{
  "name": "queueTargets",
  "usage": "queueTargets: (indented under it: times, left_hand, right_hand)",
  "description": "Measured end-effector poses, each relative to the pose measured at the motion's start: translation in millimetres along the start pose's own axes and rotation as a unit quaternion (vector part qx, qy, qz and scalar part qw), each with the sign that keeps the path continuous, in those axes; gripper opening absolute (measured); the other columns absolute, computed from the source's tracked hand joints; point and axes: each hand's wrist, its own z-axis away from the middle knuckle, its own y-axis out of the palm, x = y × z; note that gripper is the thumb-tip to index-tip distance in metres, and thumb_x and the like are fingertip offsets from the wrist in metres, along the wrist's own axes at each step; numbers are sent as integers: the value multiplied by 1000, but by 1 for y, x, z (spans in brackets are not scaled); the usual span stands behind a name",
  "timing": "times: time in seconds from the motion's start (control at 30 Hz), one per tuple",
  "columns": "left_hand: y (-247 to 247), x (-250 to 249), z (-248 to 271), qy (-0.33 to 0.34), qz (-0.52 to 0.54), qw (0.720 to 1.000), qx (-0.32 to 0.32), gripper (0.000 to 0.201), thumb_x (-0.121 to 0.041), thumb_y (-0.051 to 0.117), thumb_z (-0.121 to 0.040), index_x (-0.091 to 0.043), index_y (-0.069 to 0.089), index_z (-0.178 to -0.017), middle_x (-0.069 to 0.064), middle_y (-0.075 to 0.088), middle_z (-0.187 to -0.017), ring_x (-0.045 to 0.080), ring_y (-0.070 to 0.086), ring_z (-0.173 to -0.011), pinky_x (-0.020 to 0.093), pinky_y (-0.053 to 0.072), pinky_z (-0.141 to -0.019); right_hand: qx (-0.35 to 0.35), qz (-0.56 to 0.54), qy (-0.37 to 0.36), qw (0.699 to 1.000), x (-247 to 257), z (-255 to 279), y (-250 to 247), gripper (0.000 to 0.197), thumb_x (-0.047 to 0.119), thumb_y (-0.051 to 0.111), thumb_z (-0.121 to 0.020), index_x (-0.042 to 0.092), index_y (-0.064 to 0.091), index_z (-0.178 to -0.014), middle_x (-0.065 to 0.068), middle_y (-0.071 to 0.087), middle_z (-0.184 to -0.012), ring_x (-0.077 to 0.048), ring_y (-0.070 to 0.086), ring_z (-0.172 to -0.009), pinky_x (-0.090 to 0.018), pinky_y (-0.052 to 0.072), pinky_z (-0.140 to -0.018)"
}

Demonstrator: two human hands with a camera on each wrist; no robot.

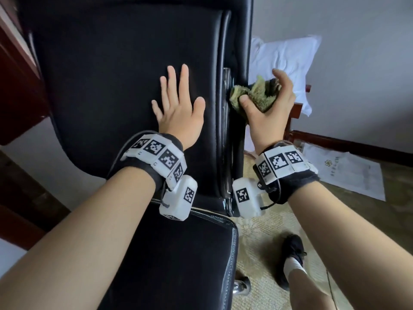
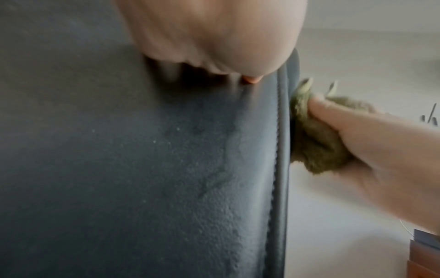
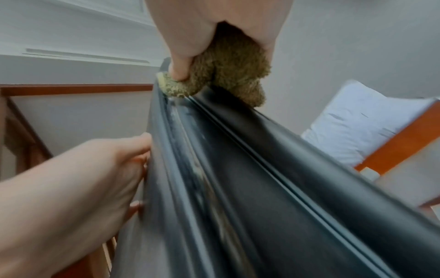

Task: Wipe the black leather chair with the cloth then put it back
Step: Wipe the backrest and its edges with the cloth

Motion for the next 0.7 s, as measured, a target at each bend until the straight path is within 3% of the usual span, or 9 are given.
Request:
queueTargets:
  times: [0.1,0.2,0.27,0.33,0.37,0.43,0.5,0.63,0.7]
  left_hand:
    - [-1,2,-1,-3,-12,1000,7,64,-26,29,-97,-30,-8,-149,-5,-17,-156,14,-18,-143,48,-10,-113]
    - [1,3,-2,-2,-17,1000,16,64,-28,29,-98,-30,-10,-148,-6,-19,-156,13,-19,-142,48,-11,-113]
    - [3,5,-2,1,-17,1000,15,64,-28,29,-98,-29,-10,-148,-6,-19,-156,13,-19,-142,48,-11,-113]
    - [5,6,-3,4,-14,1000,13,64,-27,28,-97,-29,-10,-148,-6,-19,-156,13,-19,-142,49,-11,-113]
    - [6,6,-2,5,-13,1000,12,64,-27,28,-97,-29,-10,-148,-6,-18,-156,14,-19,-142,49,-12,-113]
    - [6,7,-2,6,-14,1000,12,63,-27,28,-97,-28,-10,-148,-5,-18,-156,14,-19,-142,49,-12,-112]
    - [5,7,-3,5,-17,1000,17,63,-27,27,-97,-29,-11,-148,-5,-19,-156,13,-19,-142,48,-12,-112]
    - [-4,4,-3,-8,-20,999,49,64,-28,28,-97,-30,-11,-148,-6,-20,-156,13,-19,-142,47,-12,-113]
    - [-13,0,-1,-18,-11,998,67,68,-28,35,-96,-29,-7,-149,-5,-18,-156,14,-17,-142,47,-8,-114]
  right_hand:
    - [38,3,-51,998,11,-18,11,72,22,69,-76,2,33,-135,-17,35,-131,-2,35,-111,-7,24,-101]
    - [127,8,-9,992,13,-17,17,84,42,56,-79,7,16,-144,-6,21,-142,-6,18,-129,-18,14,-111]
    - [177,-3,3,984,2,-12,12,83,33,52,-84,6,5,-146,3,12,-145,-4,9,-134,-25,8,-115]
    - [206,0,10,978,-11,-10,1,84,24,52,-87,7,-4,-147,5,9,-149,-5,10,-139,-30,10,-118]
    - [211,8,14,977,-16,-10,-3,84,21,52,-88,8,-6,-147,3,11,-151,-4,16,-139,-26,15,-117]
    - [198,16,18,980,-22,-12,-8,81,11,54,-90,7,-3,-147,8,17,-144,15,25,-125,-6,23,-105]
    - [173,13,4,985,-23,-14,-9,77,0,55,-88,1,5,-146,9,20,-136,32,24,-109,5,20,-93]
    - [97,14,-6,995,-13,-12,-15,64,-7,55,-84,-4,22,-139,24,34,-113,38,33,-95,7,26,-83]
    - [59,19,0,998,-6,-9,-22,60,-7,54,-85,-2,26,-137,25,37,-104,31,42,-94,6,30,-81]
